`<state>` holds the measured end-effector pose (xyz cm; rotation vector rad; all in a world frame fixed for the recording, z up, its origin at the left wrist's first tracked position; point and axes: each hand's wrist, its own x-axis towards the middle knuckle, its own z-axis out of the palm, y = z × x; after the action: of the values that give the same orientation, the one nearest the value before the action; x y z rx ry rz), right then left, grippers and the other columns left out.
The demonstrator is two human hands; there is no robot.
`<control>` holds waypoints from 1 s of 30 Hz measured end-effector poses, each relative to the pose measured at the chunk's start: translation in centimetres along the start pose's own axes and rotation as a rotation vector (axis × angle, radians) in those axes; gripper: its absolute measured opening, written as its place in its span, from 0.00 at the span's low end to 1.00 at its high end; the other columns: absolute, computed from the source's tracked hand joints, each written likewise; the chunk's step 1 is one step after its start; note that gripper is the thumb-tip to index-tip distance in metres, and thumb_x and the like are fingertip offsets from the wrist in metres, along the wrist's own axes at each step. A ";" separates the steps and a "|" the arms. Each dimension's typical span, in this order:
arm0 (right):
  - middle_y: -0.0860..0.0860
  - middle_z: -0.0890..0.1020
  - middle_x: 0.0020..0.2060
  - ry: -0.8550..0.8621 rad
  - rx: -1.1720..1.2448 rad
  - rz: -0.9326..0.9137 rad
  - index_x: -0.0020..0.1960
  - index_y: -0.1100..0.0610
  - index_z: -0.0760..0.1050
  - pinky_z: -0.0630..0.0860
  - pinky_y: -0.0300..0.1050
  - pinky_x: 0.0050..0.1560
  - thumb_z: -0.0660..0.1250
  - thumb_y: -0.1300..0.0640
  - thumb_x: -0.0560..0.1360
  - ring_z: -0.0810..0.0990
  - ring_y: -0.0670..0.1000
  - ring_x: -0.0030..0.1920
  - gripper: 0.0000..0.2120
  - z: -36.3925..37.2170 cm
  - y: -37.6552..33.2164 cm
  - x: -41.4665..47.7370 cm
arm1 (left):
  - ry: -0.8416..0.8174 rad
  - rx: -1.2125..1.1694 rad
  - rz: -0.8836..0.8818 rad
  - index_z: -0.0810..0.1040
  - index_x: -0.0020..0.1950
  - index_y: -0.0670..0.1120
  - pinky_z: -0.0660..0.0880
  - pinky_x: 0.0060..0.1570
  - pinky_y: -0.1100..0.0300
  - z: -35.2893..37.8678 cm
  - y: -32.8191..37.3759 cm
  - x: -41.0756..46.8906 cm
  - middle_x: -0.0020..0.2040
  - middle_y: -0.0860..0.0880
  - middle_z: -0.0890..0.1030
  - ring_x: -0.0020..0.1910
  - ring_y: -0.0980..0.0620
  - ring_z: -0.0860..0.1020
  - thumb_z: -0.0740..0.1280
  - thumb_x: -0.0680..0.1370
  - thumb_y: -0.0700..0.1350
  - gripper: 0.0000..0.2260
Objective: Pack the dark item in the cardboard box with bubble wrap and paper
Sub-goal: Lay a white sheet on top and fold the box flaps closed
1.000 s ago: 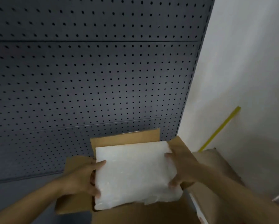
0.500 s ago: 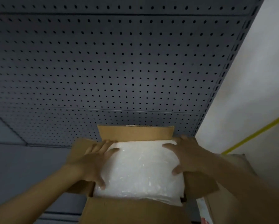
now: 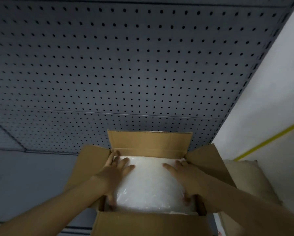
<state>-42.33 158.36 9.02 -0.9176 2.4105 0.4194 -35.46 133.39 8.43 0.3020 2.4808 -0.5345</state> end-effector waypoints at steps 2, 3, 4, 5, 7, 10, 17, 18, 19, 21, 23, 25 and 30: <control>0.62 0.49 0.75 0.031 0.012 -0.004 0.75 0.46 0.37 0.54 0.57 0.74 0.68 0.46 0.71 0.51 0.63 0.74 0.47 0.5 0.1 0.1 | -0.021 0.001 -0.002 0.34 0.77 0.49 0.25 0.64 0.41 0.0 0.3 0.3 0.78 0.39 0.38 0.76 0.35 0.40 0.75 0.64 0.59 0.59; 0.61 0.50 0.74 0.039 0.018 -0.006 0.75 0.45 0.37 0.54 0.57 0.74 0.69 0.46 0.70 0.51 0.63 0.74 0.48 0.7 0.2 0.2 | -0.019 -0.005 0.001 0.34 0.77 0.49 0.25 0.65 0.41 -0.1 0.3 0.3 0.78 0.40 0.39 0.76 0.35 0.41 0.75 0.65 0.58 0.58; 0.60 0.50 0.74 0.044 0.023 -0.018 0.75 0.45 0.37 0.54 0.56 0.73 0.72 0.46 0.67 0.52 0.62 0.74 0.52 0.8 0.4 0.3 | -0.018 -0.020 0.005 0.34 0.77 0.49 0.25 0.64 0.41 -0.2 0.2 0.3 0.78 0.40 0.38 0.76 0.35 0.41 0.75 0.65 0.59 0.58; 0.59 0.51 0.75 0.043 0.022 -0.034 0.75 0.45 0.36 0.54 0.56 0.73 0.75 0.45 0.64 0.52 0.61 0.73 0.56 0.7 0.5 0.2 | -0.019 -0.032 0.012 0.34 0.77 0.49 0.25 0.64 0.42 -0.2 0.1 0.2 0.78 0.40 0.38 0.76 0.36 0.40 0.75 0.64 0.59 0.59; 0.57 0.47 0.76 0.049 0.045 -0.053 0.75 0.45 0.35 0.54 0.57 0.74 0.76 0.45 0.62 0.49 0.60 0.75 0.59 0.3 0.6 -0.4 | -0.018 -0.035 0.023 0.33 0.77 0.49 0.25 0.64 0.39 0.0 -0.1 0.0 0.78 0.40 0.38 0.76 0.36 0.40 0.75 0.64 0.60 0.59; 0.53 0.39 0.77 -0.014 0.269 -0.071 0.74 0.42 0.33 0.53 0.59 0.74 0.74 0.47 0.67 0.41 0.60 0.76 0.55 -0.7 0.3 -1.8 | -0.017 -0.064 0.027 0.32 0.76 0.50 0.25 0.65 0.39 0.4 -0.2 -0.3 0.78 0.41 0.36 0.76 0.35 0.37 0.74 0.65 0.60 0.58; 0.54 0.35 0.76 -0.042 0.283 -0.063 0.73 0.41 0.32 0.44 0.62 0.75 0.66 0.41 0.72 0.39 0.65 0.75 0.47 2.0 -2.2 -1.9 | 0.000 -0.093 0.013 0.33 0.76 0.50 0.24 0.63 0.38 0.4 0.1 -0.6 0.78 0.41 0.37 0.76 0.35 0.37 0.74 0.65 0.59 0.57; 0.56 0.35 0.76 -0.018 0.253 -0.041 0.73 0.42 0.32 0.44 0.62 0.75 0.66 0.41 0.71 0.40 0.66 0.75 0.48 2.5 -2.7 -1.8 | 0.008 -0.111 0.011 0.33 0.76 0.50 0.24 0.63 0.38 0.5 0.1 -0.6 0.78 0.41 0.37 0.75 0.35 0.36 0.74 0.65 0.59 0.58; 0.57 0.35 0.76 0.004 0.221 -0.028 0.74 0.43 0.32 0.44 0.62 0.75 0.66 0.41 0.71 0.40 0.67 0.75 0.48 2.9 -3.1 -2.0 | 0.018 -0.131 0.014 0.33 0.76 0.51 0.23 0.62 0.38 0.6 0.0 -0.7 0.78 0.41 0.37 0.75 0.36 0.35 0.75 0.64 0.59 0.58; 0.57 0.36 0.76 0.086 0.202 -0.026 0.74 0.44 0.32 0.42 0.60 0.74 0.65 0.40 0.72 0.39 0.65 0.75 0.47 3.0 -3.0 -2.5 | 0.067 -0.174 0.029 0.33 0.76 0.52 0.23 0.63 0.37 0.6 -0.4 -1.4 0.78 0.41 0.35 0.74 0.38 0.31 0.74 0.63 0.61 0.58; 0.53 0.38 0.77 0.176 0.243 -0.075 0.75 0.43 0.35 0.41 0.59 0.74 0.63 0.36 0.71 0.38 0.60 0.76 0.46 1.9 -2.0 -4.0 | 0.192 -0.281 0.029 0.36 0.77 0.55 0.24 0.66 0.38 0.8 -1.4 -3.1 0.78 0.44 0.35 0.74 0.40 0.29 0.72 0.62 0.64 0.56; 0.42 0.47 0.75 0.266 0.345 -0.086 0.74 0.38 0.44 0.46 0.58 0.74 0.60 0.27 0.65 0.46 0.55 0.76 0.44 1.2 0.0 -5.8 | 0.392 -0.463 -0.044 0.43 0.77 0.57 0.28 0.69 0.40 2.2 -3.1 -5.3 0.79 0.48 0.41 0.76 0.43 0.33 0.70 0.60 0.71 0.54; 0.46 0.74 0.59 0.763 0.536 0.280 0.62 0.46 0.69 0.61 0.29 0.59 0.65 0.51 0.74 0.71 0.35 0.59 0.18 4.0 7.1 -10.4 | 0.452 -0.593 -0.634 0.58 0.76 0.47 0.64 0.68 0.42 7.6 -7.5 -10.8 0.72 0.41 0.69 0.69 0.41 0.69 0.50 0.63 0.79 0.51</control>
<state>-39.14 170.71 12.39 -0.5421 3.0998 -0.5803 -25.43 122.36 11.34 -0.6864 3.0148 0.0767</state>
